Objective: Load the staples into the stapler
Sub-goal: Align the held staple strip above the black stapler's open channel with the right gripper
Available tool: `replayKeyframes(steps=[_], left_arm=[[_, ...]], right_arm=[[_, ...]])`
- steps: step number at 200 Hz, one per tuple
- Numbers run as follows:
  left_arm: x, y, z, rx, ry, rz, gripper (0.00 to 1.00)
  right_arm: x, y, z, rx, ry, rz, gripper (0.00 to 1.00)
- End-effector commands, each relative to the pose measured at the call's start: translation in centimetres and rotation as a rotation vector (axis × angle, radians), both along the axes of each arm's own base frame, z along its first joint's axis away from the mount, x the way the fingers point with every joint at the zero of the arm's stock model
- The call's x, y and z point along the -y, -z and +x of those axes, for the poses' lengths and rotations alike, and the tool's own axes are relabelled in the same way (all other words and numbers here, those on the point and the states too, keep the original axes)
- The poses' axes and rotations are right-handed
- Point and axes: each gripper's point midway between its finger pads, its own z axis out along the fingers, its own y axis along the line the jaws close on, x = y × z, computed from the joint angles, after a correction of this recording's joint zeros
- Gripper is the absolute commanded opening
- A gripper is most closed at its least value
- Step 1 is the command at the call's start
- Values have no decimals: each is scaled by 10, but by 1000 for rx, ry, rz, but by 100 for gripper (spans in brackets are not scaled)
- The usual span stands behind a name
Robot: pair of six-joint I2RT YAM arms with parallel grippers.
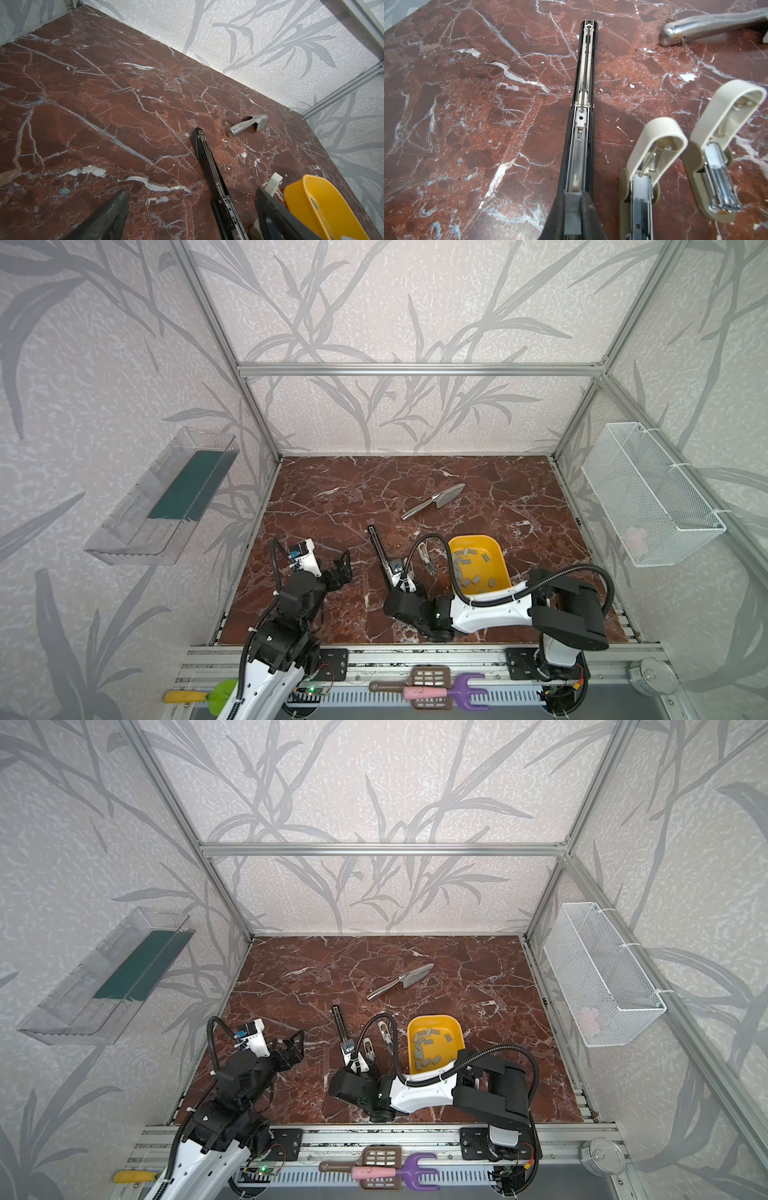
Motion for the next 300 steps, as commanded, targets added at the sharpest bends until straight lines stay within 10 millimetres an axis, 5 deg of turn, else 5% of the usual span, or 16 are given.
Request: replayKeyframes(steps=[1,300], left_arm=[[-3,2,1,6,-12,22,95],[0,2,2,0,3,19,95]], right_arm=[[-2,-14,2,38,-38,25,16],[1,6,-4,11,-67,3,15]])
